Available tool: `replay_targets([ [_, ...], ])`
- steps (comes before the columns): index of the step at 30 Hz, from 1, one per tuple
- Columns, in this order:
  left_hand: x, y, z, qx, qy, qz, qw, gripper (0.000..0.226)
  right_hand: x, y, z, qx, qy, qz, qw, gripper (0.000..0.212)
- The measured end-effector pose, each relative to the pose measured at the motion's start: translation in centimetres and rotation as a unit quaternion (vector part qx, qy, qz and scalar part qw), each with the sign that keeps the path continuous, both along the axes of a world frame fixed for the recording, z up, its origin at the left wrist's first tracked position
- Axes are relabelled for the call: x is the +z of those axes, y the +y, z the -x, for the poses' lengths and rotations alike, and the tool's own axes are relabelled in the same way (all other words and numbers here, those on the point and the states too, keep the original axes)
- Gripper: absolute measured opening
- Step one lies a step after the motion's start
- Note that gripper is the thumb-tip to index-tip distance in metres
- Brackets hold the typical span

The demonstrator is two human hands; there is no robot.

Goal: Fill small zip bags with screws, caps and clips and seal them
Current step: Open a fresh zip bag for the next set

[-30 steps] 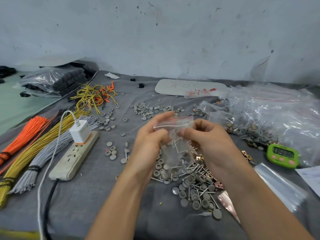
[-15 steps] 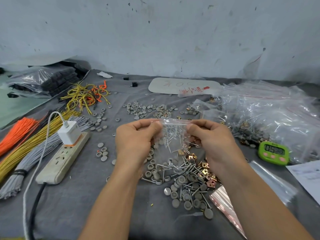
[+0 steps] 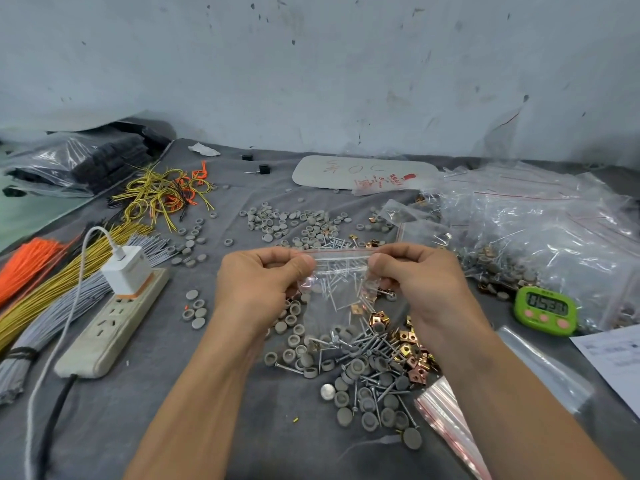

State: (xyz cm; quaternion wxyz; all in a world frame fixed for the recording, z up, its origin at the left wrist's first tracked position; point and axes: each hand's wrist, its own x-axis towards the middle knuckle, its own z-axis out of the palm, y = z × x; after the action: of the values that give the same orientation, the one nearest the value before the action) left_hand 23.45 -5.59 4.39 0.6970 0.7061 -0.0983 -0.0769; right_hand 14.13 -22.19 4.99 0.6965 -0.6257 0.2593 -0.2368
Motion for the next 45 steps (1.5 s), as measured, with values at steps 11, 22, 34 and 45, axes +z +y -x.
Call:
replay_targets([
  [11,0.0,0.0,0.6,-0.052,0.018,0.052,0.997,0.007,0.1,0.9,-0.1,0.077,-0.004,0.029,0.997,0.03],
  [22,-0.3,-0.9,1.2,-0.057,0.047,0.061,0.995,0.003,-0.1,1.3,-0.1,0.073,-0.014,0.062,0.995,0.026],
  [34,-0.7,-1.6,1.5,-0.074,0.027,0.043,0.996,0.007,-0.7,1.9,-0.8,0.083,-0.018,0.087,0.993,0.028],
  [45,-0.8,-1.7,1.6,-0.106,0.003,0.038,0.994,0.006,-0.8,2.1,-0.9,0.082,-0.016,0.091,0.992,0.013],
])
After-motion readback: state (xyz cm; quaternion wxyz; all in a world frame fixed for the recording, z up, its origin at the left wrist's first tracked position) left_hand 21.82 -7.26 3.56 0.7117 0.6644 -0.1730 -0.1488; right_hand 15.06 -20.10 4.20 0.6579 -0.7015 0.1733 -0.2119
